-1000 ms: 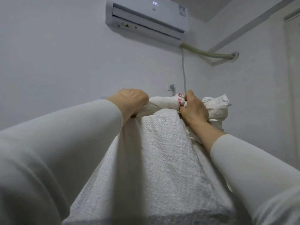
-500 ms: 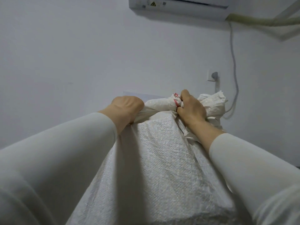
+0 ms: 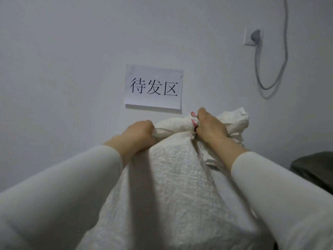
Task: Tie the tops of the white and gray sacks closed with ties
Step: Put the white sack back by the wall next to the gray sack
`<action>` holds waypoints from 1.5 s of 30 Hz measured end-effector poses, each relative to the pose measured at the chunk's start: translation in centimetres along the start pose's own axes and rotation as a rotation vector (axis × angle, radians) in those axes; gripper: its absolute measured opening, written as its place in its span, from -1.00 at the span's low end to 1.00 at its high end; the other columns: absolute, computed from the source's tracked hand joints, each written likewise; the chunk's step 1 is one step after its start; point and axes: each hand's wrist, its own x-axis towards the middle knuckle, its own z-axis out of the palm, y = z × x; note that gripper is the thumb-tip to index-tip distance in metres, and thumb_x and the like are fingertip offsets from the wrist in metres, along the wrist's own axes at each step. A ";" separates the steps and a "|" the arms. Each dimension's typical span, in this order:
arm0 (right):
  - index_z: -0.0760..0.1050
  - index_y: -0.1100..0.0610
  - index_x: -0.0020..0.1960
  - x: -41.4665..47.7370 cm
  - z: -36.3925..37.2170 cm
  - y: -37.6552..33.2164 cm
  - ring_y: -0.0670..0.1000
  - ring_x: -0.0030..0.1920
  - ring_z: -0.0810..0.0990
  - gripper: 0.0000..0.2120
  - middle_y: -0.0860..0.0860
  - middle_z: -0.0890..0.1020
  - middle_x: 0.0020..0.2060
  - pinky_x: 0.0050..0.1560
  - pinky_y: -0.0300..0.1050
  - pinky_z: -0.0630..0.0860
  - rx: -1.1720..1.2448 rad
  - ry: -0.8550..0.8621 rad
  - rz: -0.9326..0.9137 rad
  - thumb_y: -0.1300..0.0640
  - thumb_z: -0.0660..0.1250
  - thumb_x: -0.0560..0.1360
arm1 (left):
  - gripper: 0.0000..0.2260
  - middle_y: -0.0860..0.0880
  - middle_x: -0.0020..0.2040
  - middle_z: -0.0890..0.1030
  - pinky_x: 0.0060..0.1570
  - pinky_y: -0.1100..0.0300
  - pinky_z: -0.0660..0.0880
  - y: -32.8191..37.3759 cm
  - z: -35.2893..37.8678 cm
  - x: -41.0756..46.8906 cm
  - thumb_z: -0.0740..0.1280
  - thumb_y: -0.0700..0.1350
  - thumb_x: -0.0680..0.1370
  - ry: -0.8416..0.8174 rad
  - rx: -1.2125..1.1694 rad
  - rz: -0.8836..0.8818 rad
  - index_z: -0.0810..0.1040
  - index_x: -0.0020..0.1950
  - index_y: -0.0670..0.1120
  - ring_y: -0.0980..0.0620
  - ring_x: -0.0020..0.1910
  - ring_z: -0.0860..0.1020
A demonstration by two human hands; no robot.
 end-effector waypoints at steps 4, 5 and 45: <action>0.26 0.20 0.21 1.2 0.4 -0.4 0.25 0.16 0.51 -0.74 0.21 0.50 0.19 -0.04 -0.03 0.37 -0.119 -0.009 -0.002 0.28 0.13 0.52 | -0.07 -0.06 0.45 0.29 0.44 0.04 0.18 0.4 -1.7 -1.0 0.34 0.44 0.16 -0.256 -0.324 0.050 0.21 0.45 0.13 -0.07 0.42 0.28; 0.26 0.21 0.21 1.4 0.8 -0.5 0.25 0.16 0.51 -0.74 0.21 0.51 0.20 -0.02 -0.03 0.38 -0.136 -0.013 0.008 0.28 0.11 0.53 | 0.01 -0.05 0.50 0.16 0.48 -0.03 0.06 0.1 -1.8 -1.6 0.36 0.47 0.09 -0.329 -0.163 0.088 0.11 0.47 0.21 -0.08 0.48 0.15; -0.31 -0.20 0.48 -11.2 5.8 -0.6 0.01 0.47 0.19 -0.22 -0.07 0.19 0.50 0.44 0.21 0.10 0.076 -0.229 -0.105 -0.44 -0.05 0.42 | 0.00 0.04 0.41 -0.52 0.42 -0.26 -0.23 -6.8 7.6 -2.8 -0.07 0.63 0.10 -0.071 0.127 0.319 -0.34 0.42 0.30 -0.01 0.46 -0.41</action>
